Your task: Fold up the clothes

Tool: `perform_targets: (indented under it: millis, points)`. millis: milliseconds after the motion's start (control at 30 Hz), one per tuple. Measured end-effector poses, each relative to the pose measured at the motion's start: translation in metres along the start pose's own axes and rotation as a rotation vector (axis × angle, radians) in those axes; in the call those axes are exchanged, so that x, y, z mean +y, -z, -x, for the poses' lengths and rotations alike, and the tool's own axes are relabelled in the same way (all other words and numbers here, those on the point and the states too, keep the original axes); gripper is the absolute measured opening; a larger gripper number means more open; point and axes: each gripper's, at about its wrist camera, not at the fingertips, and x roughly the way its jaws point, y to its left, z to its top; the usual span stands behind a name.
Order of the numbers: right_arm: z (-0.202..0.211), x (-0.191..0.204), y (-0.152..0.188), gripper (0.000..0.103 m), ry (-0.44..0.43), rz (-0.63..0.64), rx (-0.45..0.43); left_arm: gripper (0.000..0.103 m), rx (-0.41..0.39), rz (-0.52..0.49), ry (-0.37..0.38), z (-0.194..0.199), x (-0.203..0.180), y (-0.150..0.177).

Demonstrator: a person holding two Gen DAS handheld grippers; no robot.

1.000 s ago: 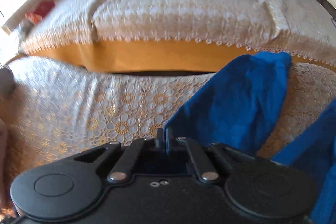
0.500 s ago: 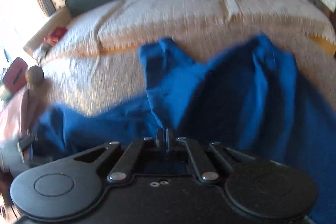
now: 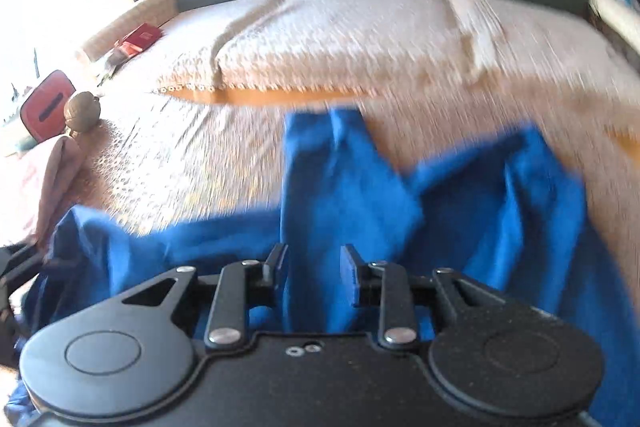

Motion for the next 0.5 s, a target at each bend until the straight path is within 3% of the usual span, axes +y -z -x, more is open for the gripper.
perform_targets:
  millis: [233, 500]
  points:
    - [-0.086, 0.028, -0.045, 0.103, 0.066, 0.065, 0.026, 0.078, 0.018, 0.033, -0.015, -0.02, 0.001, -0.002]
    - [-0.135, 0.051, -0.048, 0.103, 0.137, 0.109, 0.043, 0.078, 0.009, 0.034, -0.01, -0.017, 0.003, 0.001]
